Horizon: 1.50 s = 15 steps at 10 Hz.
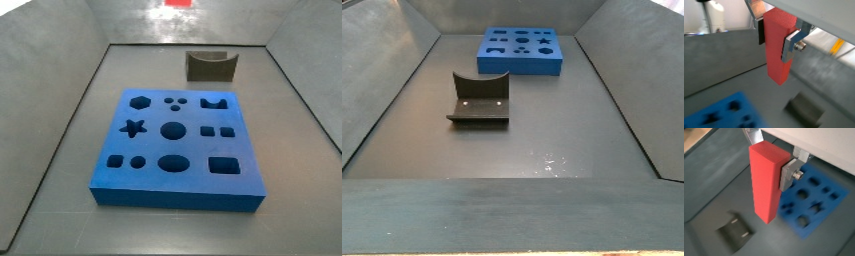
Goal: Pick up the rectangle object. Move up. Place the rectangle object on the fixture. Regrasp the rectangle object. Move to above the board. Insert the rectangle object.
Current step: Move to above the board, then insert the rectangle object.
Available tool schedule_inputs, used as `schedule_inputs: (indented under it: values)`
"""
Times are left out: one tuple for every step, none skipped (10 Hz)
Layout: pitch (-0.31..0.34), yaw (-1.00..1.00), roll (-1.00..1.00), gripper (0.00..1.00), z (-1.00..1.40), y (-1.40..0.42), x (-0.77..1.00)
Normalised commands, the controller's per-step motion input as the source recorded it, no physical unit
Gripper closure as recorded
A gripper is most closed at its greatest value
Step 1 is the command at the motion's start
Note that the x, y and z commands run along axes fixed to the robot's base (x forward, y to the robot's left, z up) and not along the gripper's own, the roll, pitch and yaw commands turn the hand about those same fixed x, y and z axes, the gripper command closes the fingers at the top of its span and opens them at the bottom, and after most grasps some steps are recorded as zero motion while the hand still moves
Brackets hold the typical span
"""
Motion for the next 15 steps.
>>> schedule_inputs:
  values:
    - [0.006, -0.18, -1.00, 1.00, 0.00, -0.34, -0.21]
    - [0.011, -0.17, -1.00, 1.00, 0.00, -0.18, -0.13]
    - [0.004, -0.10, -0.69, 1.00, 0.00, -0.08, -0.08]
    - [-0.010, -0.06, -0.47, 1.00, 0.00, -0.05, -0.06]
    - [-0.014, -0.04, -0.31, 1.00, 0.00, -0.03, -0.04]
    - [-0.015, -0.03, -0.21, 1.00, 0.00, -0.01, -0.03]
    - [0.000, 0.00, -0.01, 1.00, 0.00, 0.00, 0.00]
    - [0.000, 0.00, -0.15, 1.00, -0.10, -0.07, 0.00]
    - [0.000, 0.00, -0.28, 1.00, -0.22, -0.12, 0.12]
    - [0.000, 0.00, -0.40, 1.00, -0.10, -0.25, 0.22]
    - [0.000, 0.00, -0.59, 1.00, -0.08, -0.26, 0.23]
    - [0.000, 0.01, -0.71, 1.00, -0.10, -0.26, 0.21]
    - [0.000, 0.03, -0.73, 1.00, -0.11, -0.29, 0.19]
    - [0.000, 0.03, -0.62, 1.00, -0.18, -0.35, 0.18]
    - [-0.006, 0.06, -0.51, 1.00, -0.20, -0.38, 0.16]
